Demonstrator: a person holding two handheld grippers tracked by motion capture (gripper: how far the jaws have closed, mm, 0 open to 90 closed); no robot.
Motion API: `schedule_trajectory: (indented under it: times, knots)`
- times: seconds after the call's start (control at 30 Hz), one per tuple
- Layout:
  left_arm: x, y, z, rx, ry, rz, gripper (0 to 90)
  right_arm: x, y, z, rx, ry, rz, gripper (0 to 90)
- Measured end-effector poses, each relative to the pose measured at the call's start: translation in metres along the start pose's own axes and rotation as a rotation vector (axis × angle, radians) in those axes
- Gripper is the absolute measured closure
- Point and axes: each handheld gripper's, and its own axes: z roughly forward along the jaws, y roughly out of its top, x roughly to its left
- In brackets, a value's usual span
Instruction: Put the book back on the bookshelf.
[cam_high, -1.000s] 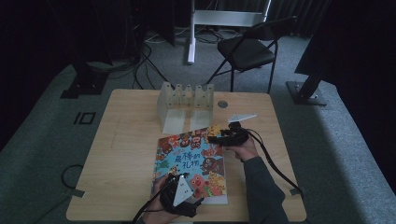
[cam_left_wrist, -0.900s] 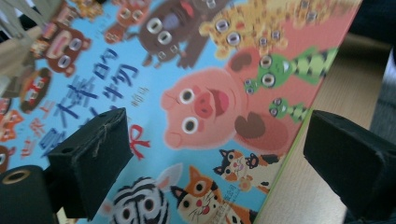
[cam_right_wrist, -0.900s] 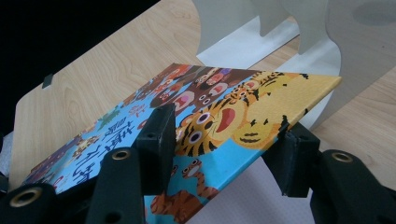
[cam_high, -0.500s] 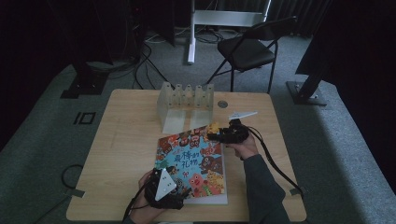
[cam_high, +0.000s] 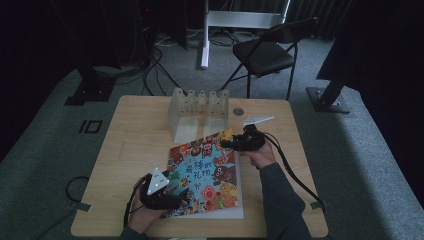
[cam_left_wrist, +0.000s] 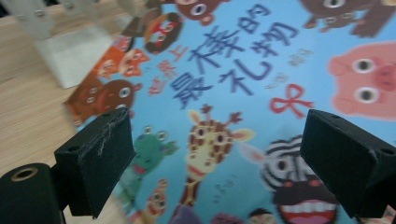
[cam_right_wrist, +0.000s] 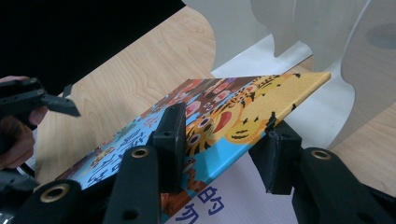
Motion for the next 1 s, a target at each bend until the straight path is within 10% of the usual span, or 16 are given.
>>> schedule_trajectory:
  times: [1.0]
  knots:
    - [0.018, -0.010, 0.002, 0.028, 0.088, -0.016, 12.7, 0.014, 0.003, -0.010, -0.045, -0.014, -0.026, 61.2]
